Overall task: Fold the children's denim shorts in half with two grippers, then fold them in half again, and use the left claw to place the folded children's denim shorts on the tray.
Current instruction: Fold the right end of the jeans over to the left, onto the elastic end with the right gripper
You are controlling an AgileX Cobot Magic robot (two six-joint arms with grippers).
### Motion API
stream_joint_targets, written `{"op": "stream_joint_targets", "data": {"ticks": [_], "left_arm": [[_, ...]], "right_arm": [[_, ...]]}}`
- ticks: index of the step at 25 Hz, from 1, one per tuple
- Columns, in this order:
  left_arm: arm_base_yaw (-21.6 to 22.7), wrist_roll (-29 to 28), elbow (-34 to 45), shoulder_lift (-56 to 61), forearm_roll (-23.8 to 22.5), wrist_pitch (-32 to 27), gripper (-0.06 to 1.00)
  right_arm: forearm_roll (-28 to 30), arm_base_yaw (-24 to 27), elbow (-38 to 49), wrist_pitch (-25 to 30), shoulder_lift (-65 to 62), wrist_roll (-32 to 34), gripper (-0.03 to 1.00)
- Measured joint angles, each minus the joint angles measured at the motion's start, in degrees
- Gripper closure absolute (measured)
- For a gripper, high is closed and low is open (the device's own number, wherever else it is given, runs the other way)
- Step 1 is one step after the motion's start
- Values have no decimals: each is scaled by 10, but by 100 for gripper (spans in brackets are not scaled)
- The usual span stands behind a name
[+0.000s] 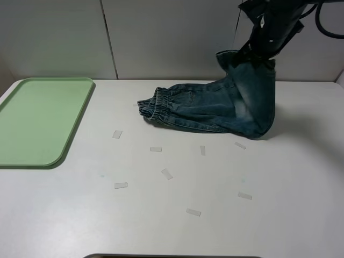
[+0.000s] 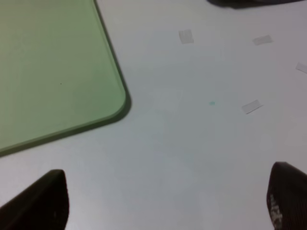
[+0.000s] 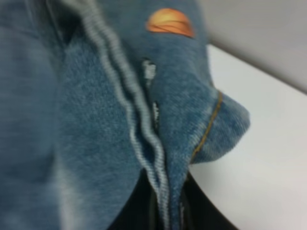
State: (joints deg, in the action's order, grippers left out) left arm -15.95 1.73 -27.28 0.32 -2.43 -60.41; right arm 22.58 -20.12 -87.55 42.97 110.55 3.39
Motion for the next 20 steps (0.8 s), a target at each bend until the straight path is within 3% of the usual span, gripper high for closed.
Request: {"op": "stream_joint_targets", "data": {"ticks": [6,11,20], "left_arm": [[0,0,0,0,0,0,13],[0,0,0,0,0,0,13],[0,0,0,0,0,0,13]], "right_arm": [[-95,-61,0,-35,0,0,96],[-172,-82,-1,-61,11,0,96],[-226,-83,-1,-79,56,-4,96]]}}
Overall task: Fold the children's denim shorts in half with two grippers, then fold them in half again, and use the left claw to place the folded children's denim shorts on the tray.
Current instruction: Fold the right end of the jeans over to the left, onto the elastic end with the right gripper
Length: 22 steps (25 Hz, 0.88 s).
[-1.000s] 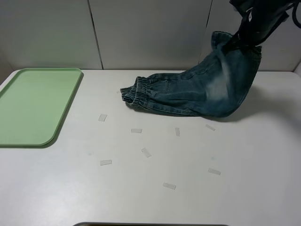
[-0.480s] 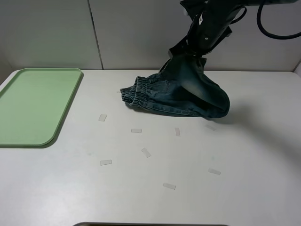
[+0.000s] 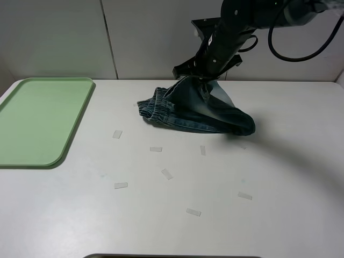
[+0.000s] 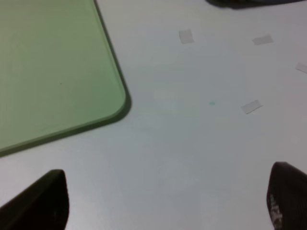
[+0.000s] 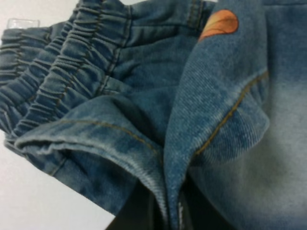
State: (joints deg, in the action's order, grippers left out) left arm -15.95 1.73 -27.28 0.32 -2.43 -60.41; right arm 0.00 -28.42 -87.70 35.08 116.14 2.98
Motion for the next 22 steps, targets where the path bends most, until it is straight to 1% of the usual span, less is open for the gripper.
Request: {"op": "stream_joint_targets", "data": {"ticks": [4,7,10,13,15,18,22], "left_arm": [[0,0,0,0,0,0,13],[0,0,0,0,0,0,13],[0,0,0,0,0,0,13],[0,0,0,0,0,0,13],[0,0,0,0,0,0,13],[0,0,0,0,0,0,13],[0,0,0,0,0,0,13]], "right_arm": [[-33,0,0,-18,4,0,96],[-75,0,0,-34,4,-15,96],[-133,0,0,-43,4,-40,96],[-203,-1,0,-53,4,-68,96],[-231,-5,0,-65,5,-80,96],[-253,-8,0,-84,13,-86,96],[-256,-8,0,-97,31,-86,96]]}}
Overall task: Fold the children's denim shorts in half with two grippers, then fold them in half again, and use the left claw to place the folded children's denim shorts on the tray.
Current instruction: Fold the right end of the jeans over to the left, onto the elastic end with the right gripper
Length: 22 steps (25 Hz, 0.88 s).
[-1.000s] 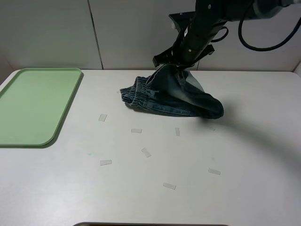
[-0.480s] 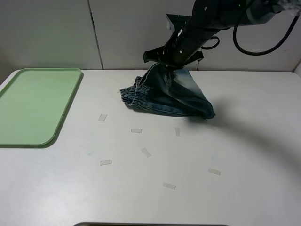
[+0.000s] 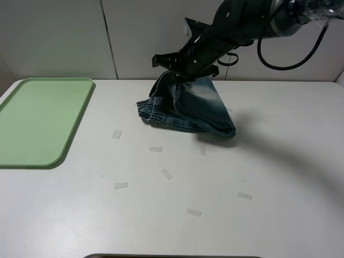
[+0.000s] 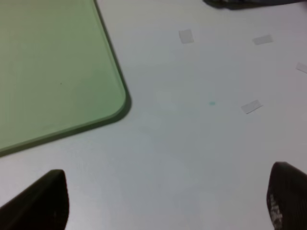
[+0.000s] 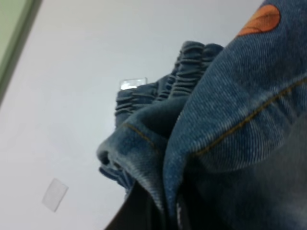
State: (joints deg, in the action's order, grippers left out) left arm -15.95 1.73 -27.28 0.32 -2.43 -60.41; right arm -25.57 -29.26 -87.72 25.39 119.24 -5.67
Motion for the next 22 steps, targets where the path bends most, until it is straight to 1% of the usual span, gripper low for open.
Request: {"op": "stream_joint_targets", "data": {"ticks": [3,6,8,9,11,12,13,14,16,19,22], "left_arm": [[0,0,0,0,0,0,13],[0,0,0,0,0,0,13],[0,0,0,0,0,0,13],[0,0,0,0,0,0,13],[0,0,0,0,0,0,13],[0,0,0,0,0,0,13],[0,0,0,0,0,0,13],[0,0,0,0,0,0,13],[0,0,0,0,0,0,13],[0,0,0,0,0,0,13],[0,0,0,0,0,0,13]], "right_arm": [[0,0,0,-5,8,-8,96],[0,0,0,-7,14,-32,96],[-5,0,0,-9,17,-60,90],[-11,0,0,-13,17,-80,80],[-26,-4,0,-29,17,-117,54],[-39,-8,0,-37,17,-128,43],[-53,-12,0,-50,17,-138,37],[-66,-18,0,-63,17,-148,33],[-95,-29,0,-80,17,-169,29],[-126,-45,0,-83,17,-205,28],[-138,-62,0,-81,17,-231,27]]}}
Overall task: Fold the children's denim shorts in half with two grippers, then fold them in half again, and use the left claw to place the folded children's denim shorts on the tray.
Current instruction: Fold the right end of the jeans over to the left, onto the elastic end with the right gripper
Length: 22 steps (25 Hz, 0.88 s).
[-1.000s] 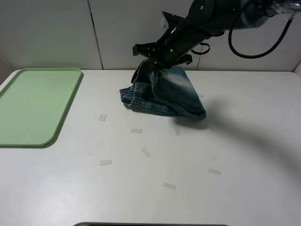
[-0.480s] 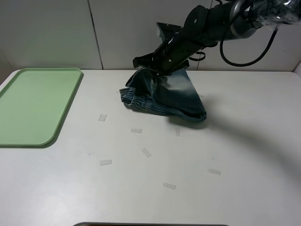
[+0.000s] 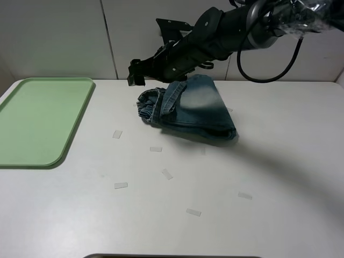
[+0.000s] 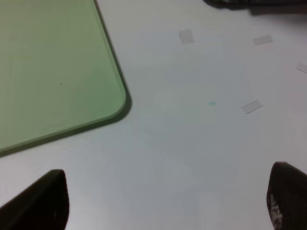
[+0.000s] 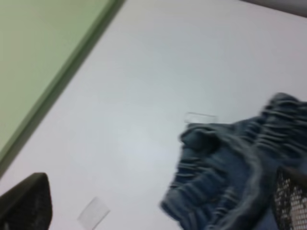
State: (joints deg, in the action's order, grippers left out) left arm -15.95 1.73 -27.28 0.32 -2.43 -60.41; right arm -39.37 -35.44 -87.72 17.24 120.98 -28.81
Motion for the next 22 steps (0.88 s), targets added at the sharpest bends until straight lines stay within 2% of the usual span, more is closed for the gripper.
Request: {"op": "stream_joint_targets", "data": {"ticks": [4,9,12,22], "left_arm": [[0,0,0,0,0,0,13],[0,0,0,0,0,0,13],[0,0,0,0,0,0,13],[0,0,0,0,0,0,13]], "right_arm": [[6,-8,0,3,0,-8,27],[81,-8,0,8,0,-3,27],[143,-1,0,23,0,22,27],[357,26,0,73,-3,222,27]]}}
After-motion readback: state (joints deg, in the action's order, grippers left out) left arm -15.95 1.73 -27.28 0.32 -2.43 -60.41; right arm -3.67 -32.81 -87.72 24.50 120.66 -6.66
